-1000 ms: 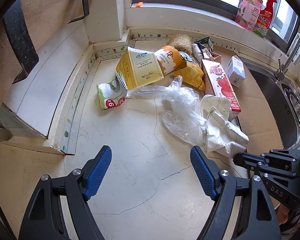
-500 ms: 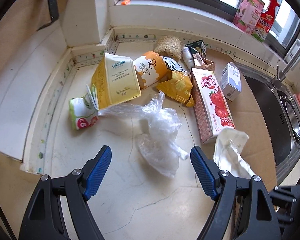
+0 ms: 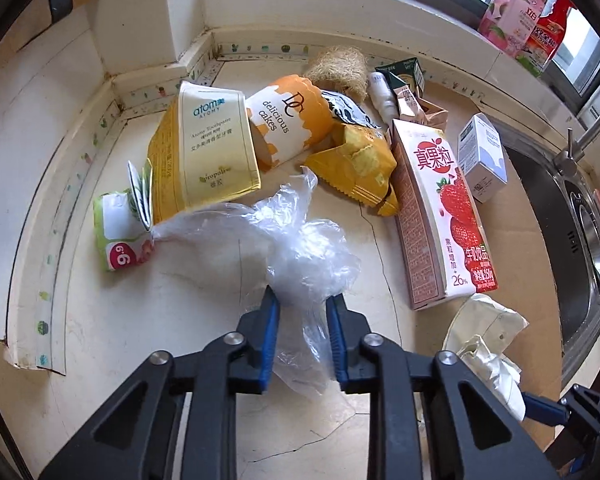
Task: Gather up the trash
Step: 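Grasp the clear plastic bag with the left tool while the right tool grasps the white tissue, then carry the plastic bag and white tissue down over the trash bin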
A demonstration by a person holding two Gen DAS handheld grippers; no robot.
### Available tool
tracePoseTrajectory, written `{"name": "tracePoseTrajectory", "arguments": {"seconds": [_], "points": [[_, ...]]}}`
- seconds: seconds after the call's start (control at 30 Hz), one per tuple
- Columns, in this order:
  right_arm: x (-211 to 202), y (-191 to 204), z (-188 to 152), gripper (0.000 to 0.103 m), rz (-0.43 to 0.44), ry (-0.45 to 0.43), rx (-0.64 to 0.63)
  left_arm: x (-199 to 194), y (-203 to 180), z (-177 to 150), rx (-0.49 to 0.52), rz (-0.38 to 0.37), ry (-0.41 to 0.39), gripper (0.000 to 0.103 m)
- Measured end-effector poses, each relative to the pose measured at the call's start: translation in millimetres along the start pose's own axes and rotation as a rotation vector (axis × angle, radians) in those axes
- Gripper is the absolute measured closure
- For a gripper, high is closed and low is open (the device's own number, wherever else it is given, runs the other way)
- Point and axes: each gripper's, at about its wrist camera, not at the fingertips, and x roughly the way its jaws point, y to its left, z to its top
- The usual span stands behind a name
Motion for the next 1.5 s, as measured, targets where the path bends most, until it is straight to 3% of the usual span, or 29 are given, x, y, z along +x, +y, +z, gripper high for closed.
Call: {"name": "tracePoseTrajectory", "arguments": {"seconds": [0.23,0.3,0.33,0.37,0.57,0.83,1.2,1.5], "points": [[23,-9,9,0.057,0.080,0.022,0.116,-23,8,-19,-0.013,-0.009,-0.037,0.091],[25,-9,10,0.069,0.096,0.018,0.133,-34,8,-26,-0.003,-0.007,-0.051,0.091],[26,-8,10,0.088,0.108,0.026,0.137,-40,7,-29,0.002,-0.005,-0.056,0.091],[27,-8,10,0.090,0.116,0.035,0.140,-46,7,-34,0.006,-0.005,-0.058,0.091],[6,6,4,0.092,0.120,-0.008,0.126,-88,2,-56,-0.001,0.009,-0.092,0.091],[-55,31,-24,0.092,0.161,-0.063,0.062,-147,-8,-96,-0.085,-0.018,-0.133,0.091],[-138,47,-99,0.092,0.209,-0.074,-0.004,-209,-49,-196,-0.089,-0.033,-0.124,0.091],[-171,49,-166,0.092,0.202,-0.029,-0.033,-231,-72,-277,-0.074,-0.032,-0.088,0.091]]}}
